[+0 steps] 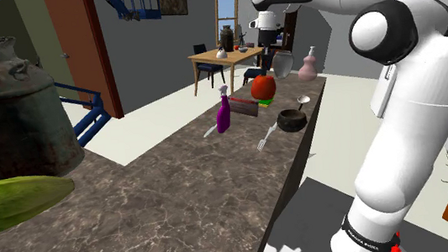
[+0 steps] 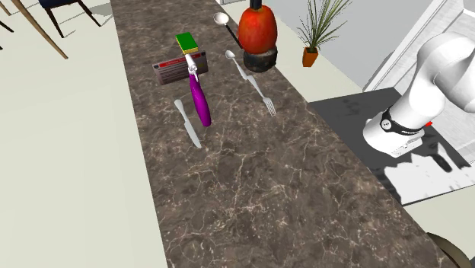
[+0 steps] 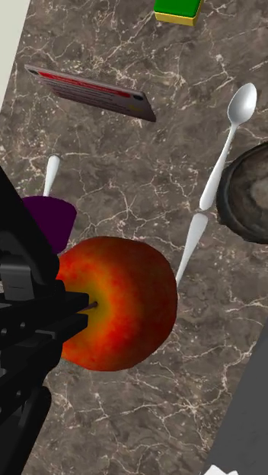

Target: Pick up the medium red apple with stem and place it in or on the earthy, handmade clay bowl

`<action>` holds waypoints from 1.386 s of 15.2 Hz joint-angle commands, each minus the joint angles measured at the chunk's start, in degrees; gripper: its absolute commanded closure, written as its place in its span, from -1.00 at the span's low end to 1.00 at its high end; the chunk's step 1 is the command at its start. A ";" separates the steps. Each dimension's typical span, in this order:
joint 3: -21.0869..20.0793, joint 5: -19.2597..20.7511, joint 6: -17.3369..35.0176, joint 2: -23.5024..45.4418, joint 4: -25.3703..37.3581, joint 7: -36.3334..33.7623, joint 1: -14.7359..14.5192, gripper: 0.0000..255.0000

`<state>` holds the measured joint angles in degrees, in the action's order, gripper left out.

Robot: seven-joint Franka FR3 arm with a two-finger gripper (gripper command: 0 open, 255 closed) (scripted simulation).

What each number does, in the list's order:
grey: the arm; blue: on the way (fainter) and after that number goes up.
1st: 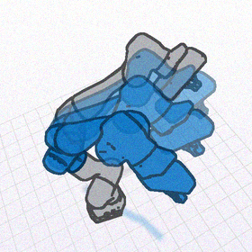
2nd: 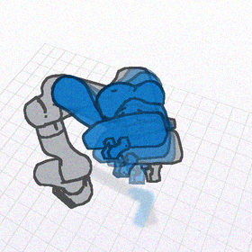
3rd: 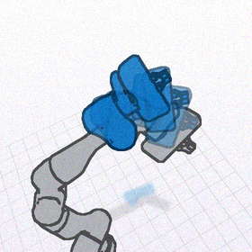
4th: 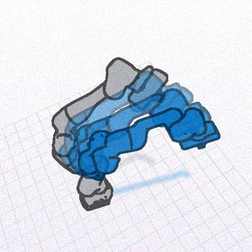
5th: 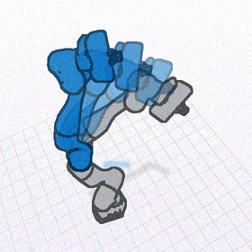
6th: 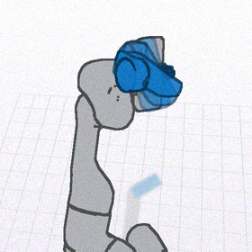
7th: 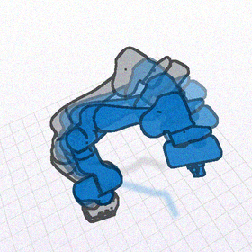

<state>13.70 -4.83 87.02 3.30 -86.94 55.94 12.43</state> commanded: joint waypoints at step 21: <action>8.91 -1.25 -1.24 5.47 4.92 20.26 11.48 1.00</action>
<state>22.65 -6.31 84.66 9.39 -80.36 76.24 24.08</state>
